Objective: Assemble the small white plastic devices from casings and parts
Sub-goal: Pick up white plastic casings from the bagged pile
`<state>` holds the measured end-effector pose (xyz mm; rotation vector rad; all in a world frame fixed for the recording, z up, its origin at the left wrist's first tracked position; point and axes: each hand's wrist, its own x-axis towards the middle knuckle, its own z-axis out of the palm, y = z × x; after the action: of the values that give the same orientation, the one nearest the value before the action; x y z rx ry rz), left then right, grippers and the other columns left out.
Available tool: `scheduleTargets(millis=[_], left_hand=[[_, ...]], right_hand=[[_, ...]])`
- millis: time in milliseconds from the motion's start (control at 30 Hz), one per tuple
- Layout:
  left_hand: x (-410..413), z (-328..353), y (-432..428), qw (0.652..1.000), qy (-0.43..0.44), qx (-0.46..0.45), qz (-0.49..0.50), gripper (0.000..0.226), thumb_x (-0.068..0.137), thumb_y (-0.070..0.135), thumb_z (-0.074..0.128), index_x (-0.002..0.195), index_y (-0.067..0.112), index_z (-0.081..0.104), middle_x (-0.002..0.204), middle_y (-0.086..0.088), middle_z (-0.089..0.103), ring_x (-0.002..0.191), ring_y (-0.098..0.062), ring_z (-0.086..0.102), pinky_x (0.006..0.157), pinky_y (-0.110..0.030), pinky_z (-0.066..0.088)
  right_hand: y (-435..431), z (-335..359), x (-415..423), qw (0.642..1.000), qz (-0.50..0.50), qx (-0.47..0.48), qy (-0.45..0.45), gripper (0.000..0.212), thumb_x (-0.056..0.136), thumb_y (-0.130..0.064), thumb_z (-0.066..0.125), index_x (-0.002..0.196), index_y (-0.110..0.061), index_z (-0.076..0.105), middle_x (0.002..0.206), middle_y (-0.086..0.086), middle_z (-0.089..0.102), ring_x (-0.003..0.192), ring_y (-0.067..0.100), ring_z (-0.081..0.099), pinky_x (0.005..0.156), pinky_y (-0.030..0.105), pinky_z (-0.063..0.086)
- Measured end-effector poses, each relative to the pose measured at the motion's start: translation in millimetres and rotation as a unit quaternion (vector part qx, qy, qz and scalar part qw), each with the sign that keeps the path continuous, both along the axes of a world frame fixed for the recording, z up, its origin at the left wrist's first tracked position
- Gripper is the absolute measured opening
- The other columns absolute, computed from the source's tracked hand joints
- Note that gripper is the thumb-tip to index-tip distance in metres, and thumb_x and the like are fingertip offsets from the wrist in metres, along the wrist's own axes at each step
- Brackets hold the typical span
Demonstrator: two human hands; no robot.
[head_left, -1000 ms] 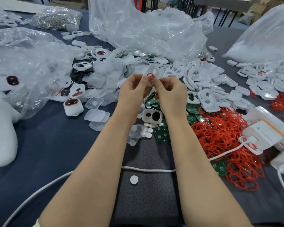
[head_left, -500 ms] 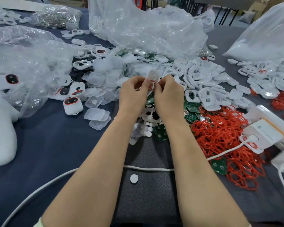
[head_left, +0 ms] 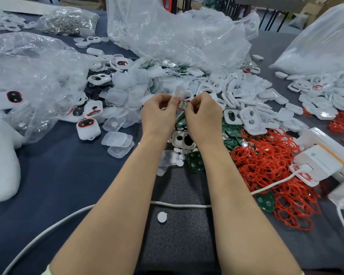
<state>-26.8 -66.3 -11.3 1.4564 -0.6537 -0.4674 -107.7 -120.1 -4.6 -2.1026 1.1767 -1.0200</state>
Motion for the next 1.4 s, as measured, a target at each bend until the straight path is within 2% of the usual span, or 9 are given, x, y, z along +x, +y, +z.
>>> scheduleTargets(millis=[167, 300, 400, 567, 700, 967, 1133, 1300, 1400], left_hand=[[3.8, 2.4, 0.1, 0.993, 0.100, -0.052, -0.036, 0.014, 0.095, 0.014, 0.059, 0.082, 0.014, 0.064, 0.081, 0.000, 0.070, 0.077, -0.009, 0.066, 0.074, -0.019, 0.055], [0.2, 1.5, 0.5, 0.987, 0.129, -0.047, -0.083, 0.015, 0.095, 0.014, 0.058, 0.082, 0.012, 0.067, 0.079, -0.004, 0.071, 0.081, -0.013, 0.069, 0.073, -0.020, 0.055], [0.3, 1.6, 0.3, 0.991, 0.100, -0.034, -0.083, 0.019, 0.097, 0.015, 0.055, 0.082, 0.014, 0.067, 0.082, -0.005, 0.072, 0.085, -0.015, 0.070, 0.076, -0.023, 0.056], [0.4, 0.4, -1.4, 0.998, 0.005, 0.006, -0.064, 0.019, 0.097, 0.020, 0.054, 0.082, 0.019, 0.066, 0.091, -0.013, 0.072, 0.092, -0.028, 0.068, 0.089, -0.041, 0.055], [-0.9, 0.2, -0.9, 0.996, -0.049, 0.019, -0.077, 0.019, 0.093, 0.028, 0.062, 0.090, 0.010, 0.069, 0.088, -0.006, 0.072, 0.083, -0.015, 0.066, 0.084, -0.035, 0.054], [0.0, -0.3, -0.8, 0.994, -0.076, 0.031, -0.067, 0.018, 0.095, 0.022, 0.058, 0.095, 0.006, 0.067, 0.090, -0.009, 0.072, 0.090, -0.023, 0.069, 0.088, -0.046, 0.055], [-1.4, -0.9, 0.2, 0.996, -0.060, 0.033, -0.062, 0.016, 0.097, 0.017, 0.055, 0.084, 0.018, 0.063, 0.087, -0.010, 0.071, 0.091, -0.026, 0.068, 0.089, -0.046, 0.054], [-4.0, -1.4, 1.0, 0.988, -0.135, 0.066, -0.039, 0.024, 0.092, 0.035, 0.061, 0.097, 0.012, 0.066, 0.096, 0.001, 0.069, 0.098, -0.013, 0.063, 0.092, -0.038, 0.050], [-1.4, -0.7, 0.7, 0.992, -0.105, 0.053, -0.045, 0.021, 0.094, 0.029, 0.059, 0.096, 0.008, 0.063, 0.097, -0.007, 0.070, 0.098, -0.020, 0.065, 0.091, -0.044, 0.052]], right_hand=[[-4.7, 3.9, -8.0, 0.996, 0.029, 0.069, -0.055, 0.009, 0.091, -0.017, 0.058, 0.087, -0.010, 0.060, 0.081, 0.009, 0.067, 0.077, 0.025, 0.064, 0.072, 0.035, 0.052], [-2.9, 2.9, -5.0, 0.997, 0.018, 0.028, -0.072, 0.009, 0.091, -0.017, 0.062, 0.084, -0.013, 0.058, 0.073, -0.001, 0.062, 0.067, 0.012, 0.058, 0.057, 0.010, 0.041], [-5.1, 1.2, -5.7, 0.998, 0.008, 0.014, -0.057, 0.009, 0.091, -0.017, 0.062, 0.083, -0.013, 0.059, 0.073, -0.002, 0.061, 0.068, 0.010, 0.056, 0.056, 0.009, 0.038], [-5.1, 1.2, -5.8, 0.999, 0.002, 0.002, -0.039, 0.010, 0.091, -0.018, 0.062, 0.087, -0.009, 0.062, 0.080, 0.002, 0.063, 0.075, 0.015, 0.059, 0.062, 0.017, 0.041], [-5.4, 1.0, -6.2, 0.999, 0.002, 0.017, -0.039, 0.011, 0.092, -0.017, 0.060, 0.089, -0.006, 0.063, 0.083, 0.008, 0.067, 0.079, 0.021, 0.062, 0.071, 0.027, 0.047], [-3.1, -0.2, -3.3, 1.000, -0.013, -0.012, -0.019, 0.013, 0.093, -0.016, 0.058, 0.090, -0.004, 0.062, 0.084, 0.010, 0.068, 0.078, 0.020, 0.060, 0.065, 0.021, 0.040], [-2.3, 0.1, -2.2, 1.000, -0.001, -0.004, 0.003, 0.014, 0.093, -0.015, 0.057, 0.092, -0.002, 0.061, 0.081, 0.006, 0.062, 0.083, 0.023, 0.057, 0.069, 0.026, 0.040], [-2.2, 0.4, -3.9, 1.000, 0.005, 0.008, -0.002, 0.014, 0.092, -0.015, 0.058, 0.088, -0.002, 0.061, 0.078, 0.004, 0.058, 0.078, 0.022, 0.055, 0.071, 0.032, 0.043], [-1.8, -0.6, -3.5, 0.998, 0.013, 0.042, -0.038, 0.013, 0.092, -0.017, 0.061, 0.084, -0.006, 0.060, 0.079, 0.008, 0.065, 0.078, 0.024, 0.060, 0.074, 0.036, 0.048]])
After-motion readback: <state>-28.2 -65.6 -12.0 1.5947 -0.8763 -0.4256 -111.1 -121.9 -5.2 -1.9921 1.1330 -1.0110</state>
